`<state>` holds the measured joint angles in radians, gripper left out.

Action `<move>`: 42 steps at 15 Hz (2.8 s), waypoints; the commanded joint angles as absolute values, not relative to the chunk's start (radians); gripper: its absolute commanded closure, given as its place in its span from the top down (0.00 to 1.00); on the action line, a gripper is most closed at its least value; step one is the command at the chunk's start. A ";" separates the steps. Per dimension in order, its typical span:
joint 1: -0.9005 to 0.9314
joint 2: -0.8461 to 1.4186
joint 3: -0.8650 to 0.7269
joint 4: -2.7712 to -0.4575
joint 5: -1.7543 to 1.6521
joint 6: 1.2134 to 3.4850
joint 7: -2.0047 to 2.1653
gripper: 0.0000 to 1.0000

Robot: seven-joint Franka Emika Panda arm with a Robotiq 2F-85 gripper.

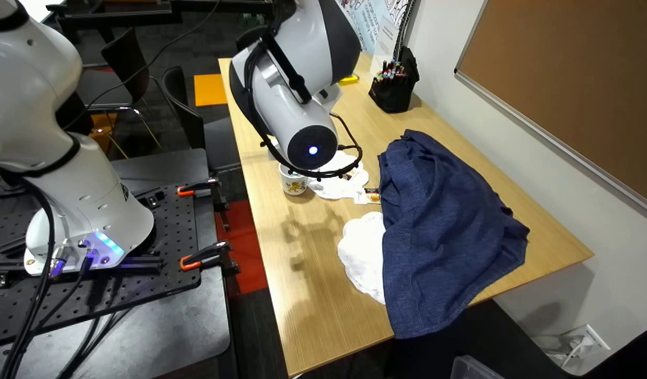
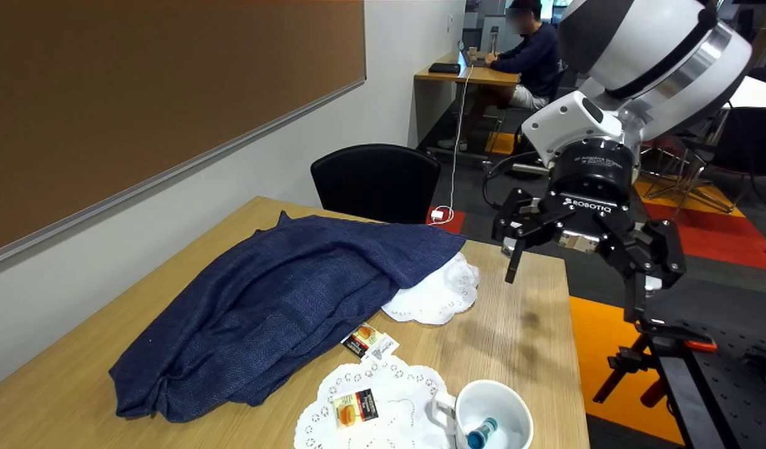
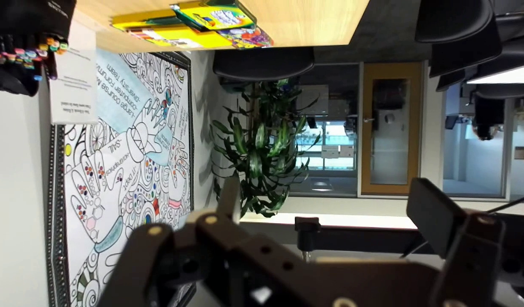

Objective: Remove the marker from the mug.

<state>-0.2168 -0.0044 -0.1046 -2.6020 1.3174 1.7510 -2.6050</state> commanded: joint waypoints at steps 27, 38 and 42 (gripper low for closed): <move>-0.025 0.312 -0.063 -2.492 1.513 2.224 -2.603 0.96; -0.017 0.364 -0.065 -2.474 1.543 2.250 -2.603 0.54; -0.016 0.376 -0.063 -2.469 1.554 2.251 -2.603 0.53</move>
